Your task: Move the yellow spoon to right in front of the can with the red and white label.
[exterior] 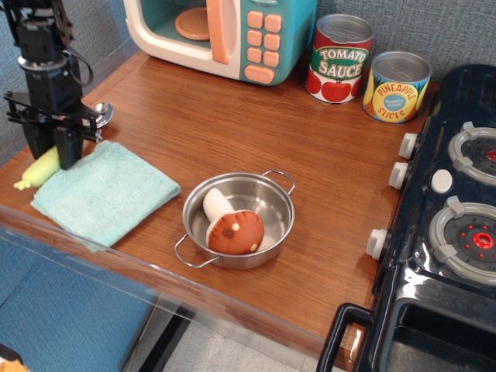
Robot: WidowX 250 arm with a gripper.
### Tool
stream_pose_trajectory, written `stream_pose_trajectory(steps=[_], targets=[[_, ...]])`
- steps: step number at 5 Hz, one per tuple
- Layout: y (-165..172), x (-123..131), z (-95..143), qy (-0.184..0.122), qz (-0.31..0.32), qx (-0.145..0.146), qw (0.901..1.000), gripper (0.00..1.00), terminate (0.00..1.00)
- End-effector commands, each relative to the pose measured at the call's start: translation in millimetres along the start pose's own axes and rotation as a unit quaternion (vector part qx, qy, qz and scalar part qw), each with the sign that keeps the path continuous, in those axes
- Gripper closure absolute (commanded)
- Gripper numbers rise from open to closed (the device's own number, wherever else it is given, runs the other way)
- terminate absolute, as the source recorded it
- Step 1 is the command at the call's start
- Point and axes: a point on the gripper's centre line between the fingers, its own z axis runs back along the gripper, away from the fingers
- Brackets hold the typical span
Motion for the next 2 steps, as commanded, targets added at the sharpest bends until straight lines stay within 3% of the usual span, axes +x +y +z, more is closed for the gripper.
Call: stream_pose_trajectory(steps=[1, 2], targets=[[-67, -1, 89, -0.066, 0.065, -0.037, 0.995, 1.0, 0.0], [-123, 28, 78, -0.045, 0.04, -0.067, 0.996, 1.0, 0.0]])
